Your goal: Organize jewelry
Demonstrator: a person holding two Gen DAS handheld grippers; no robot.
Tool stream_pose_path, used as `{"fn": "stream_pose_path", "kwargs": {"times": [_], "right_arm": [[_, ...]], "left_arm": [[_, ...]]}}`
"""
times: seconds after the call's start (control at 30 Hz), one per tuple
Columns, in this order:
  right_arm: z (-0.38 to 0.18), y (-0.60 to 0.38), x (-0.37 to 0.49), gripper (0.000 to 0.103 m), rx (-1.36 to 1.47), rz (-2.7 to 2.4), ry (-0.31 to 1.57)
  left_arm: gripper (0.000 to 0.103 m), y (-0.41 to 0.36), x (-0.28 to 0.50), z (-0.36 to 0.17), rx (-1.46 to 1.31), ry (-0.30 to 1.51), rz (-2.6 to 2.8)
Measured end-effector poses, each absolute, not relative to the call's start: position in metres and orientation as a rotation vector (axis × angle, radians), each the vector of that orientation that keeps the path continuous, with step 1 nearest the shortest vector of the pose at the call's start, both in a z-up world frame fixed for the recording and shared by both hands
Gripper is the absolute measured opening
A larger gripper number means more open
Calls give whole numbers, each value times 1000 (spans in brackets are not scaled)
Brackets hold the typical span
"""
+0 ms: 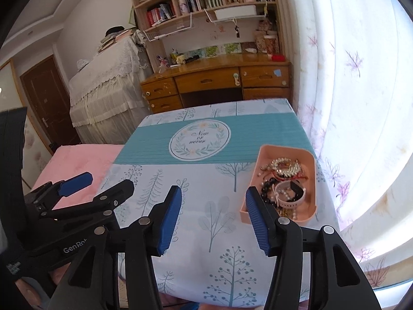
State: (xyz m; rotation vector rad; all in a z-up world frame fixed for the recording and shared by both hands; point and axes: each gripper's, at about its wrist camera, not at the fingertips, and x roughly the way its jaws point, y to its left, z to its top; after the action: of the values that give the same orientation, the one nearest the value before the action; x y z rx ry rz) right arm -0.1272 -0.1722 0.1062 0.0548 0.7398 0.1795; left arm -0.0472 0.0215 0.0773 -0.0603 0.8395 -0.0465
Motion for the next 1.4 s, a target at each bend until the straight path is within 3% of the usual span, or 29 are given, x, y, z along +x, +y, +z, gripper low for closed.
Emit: {"fn": "stream_pose_path", "kwargs": {"times": [1.4], "right_arm": [[102, -133, -145, 55, 47, 185, 788]], "left_arm": [[80, 49, -69, 62, -58, 850, 28]]}}
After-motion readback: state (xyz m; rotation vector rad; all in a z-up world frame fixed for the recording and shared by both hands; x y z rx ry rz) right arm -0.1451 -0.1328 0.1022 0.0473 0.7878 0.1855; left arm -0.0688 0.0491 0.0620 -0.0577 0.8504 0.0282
